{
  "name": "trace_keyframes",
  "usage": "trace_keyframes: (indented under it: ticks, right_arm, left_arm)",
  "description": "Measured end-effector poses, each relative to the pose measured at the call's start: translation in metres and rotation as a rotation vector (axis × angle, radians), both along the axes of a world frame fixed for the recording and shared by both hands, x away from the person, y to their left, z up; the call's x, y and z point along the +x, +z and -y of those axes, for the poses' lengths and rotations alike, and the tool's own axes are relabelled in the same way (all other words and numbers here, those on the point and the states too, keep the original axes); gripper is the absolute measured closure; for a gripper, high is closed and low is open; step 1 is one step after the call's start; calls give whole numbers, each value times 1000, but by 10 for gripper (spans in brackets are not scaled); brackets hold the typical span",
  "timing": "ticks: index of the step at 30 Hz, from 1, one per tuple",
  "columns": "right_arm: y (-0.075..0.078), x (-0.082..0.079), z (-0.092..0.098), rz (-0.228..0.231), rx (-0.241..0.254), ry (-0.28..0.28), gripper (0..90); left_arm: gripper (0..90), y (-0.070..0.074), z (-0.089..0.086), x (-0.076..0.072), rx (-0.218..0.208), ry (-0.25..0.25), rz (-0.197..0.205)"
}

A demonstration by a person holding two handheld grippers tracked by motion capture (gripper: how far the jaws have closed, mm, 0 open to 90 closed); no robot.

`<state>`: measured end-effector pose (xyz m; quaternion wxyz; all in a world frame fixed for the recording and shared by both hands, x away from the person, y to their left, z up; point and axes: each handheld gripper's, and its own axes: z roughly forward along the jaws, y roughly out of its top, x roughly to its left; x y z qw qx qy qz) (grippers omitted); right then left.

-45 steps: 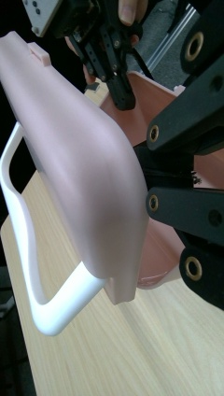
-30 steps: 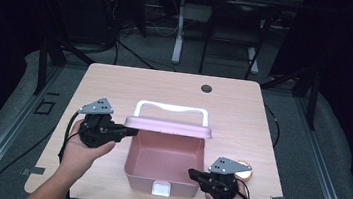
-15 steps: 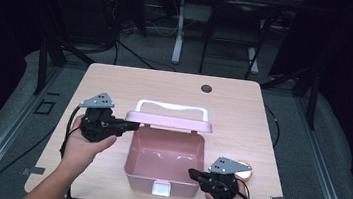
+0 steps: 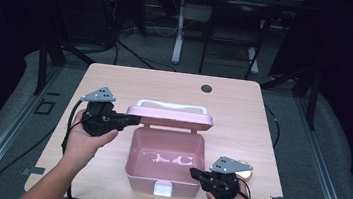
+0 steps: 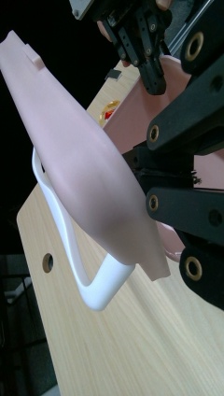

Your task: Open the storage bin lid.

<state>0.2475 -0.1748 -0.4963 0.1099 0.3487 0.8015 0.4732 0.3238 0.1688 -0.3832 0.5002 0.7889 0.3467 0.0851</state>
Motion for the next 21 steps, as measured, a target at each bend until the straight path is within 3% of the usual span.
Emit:
trace_keyframes:
  ticks: [21]
  right_arm:
    - [-1, 0, 1, -2, 19, -2, 900]
  left_arm:
    - [899, 4, 1, 16, -14, 37, -1]
